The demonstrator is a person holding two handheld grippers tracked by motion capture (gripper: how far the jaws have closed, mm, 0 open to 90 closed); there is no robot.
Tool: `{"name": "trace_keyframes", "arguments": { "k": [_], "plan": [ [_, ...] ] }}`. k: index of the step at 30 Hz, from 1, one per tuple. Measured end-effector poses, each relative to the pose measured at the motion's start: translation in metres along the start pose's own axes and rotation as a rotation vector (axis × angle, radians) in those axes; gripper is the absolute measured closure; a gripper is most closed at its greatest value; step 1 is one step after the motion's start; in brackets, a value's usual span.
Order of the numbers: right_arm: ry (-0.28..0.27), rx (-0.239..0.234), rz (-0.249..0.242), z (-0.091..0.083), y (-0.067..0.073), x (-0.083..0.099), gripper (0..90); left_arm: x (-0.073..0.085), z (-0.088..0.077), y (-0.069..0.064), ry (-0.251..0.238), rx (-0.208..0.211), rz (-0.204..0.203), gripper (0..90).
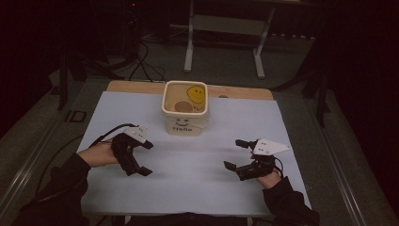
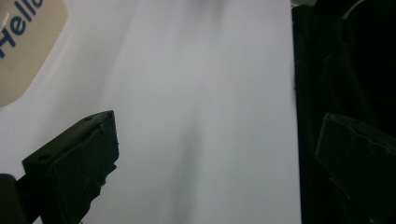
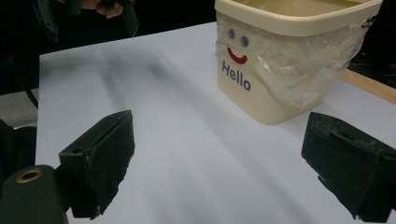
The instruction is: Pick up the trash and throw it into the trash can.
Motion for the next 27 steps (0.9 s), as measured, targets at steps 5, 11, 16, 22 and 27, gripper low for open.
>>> {"name": "trace_keyframes", "arguments": {
  "k": [5, 11, 16, 22, 27],
  "plan": [
    [0.004, 0.002, 0.000, 0.001, 0.000, 0.000, 9.4, 0.007, 0.007, -0.005, -0.023, 0.015, -0.007, 0.4],
    [0.004, 0.002, -0.002, 0.001, 0.000, 0.000, 9.4, 0.012, 0.016, -0.005, -0.011, 0.020, -0.017, 0.5],
    [0.002, 0.007, -0.007, -0.001, 0.000, 0.000, 9.4, 0.016, 0.021, -0.004, -0.018, 0.033, -0.027, 0.5],
    [-0.002, 0.013, -0.009, -0.002, -0.001, 0.000, 9.4, 0.023, 0.024, 0.000, -0.015, 0.041, -0.044, 0.5],
    [0.005, 0.012, -0.012, -0.002, -0.001, 0.000, 9.4, 0.022, 0.021, -0.002, -0.037, 0.042, -0.044, 0.5]
  ]
}}
Point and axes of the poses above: each handheld gripper's, and its own axes: z roughly forward along the jaws, x roughly out of its underside, y roughly to its left, the point moved 4 cm from there along z, roughly forward along the jaws, and after that the axes turned 7 degrees about x, right-handed, at the moved point
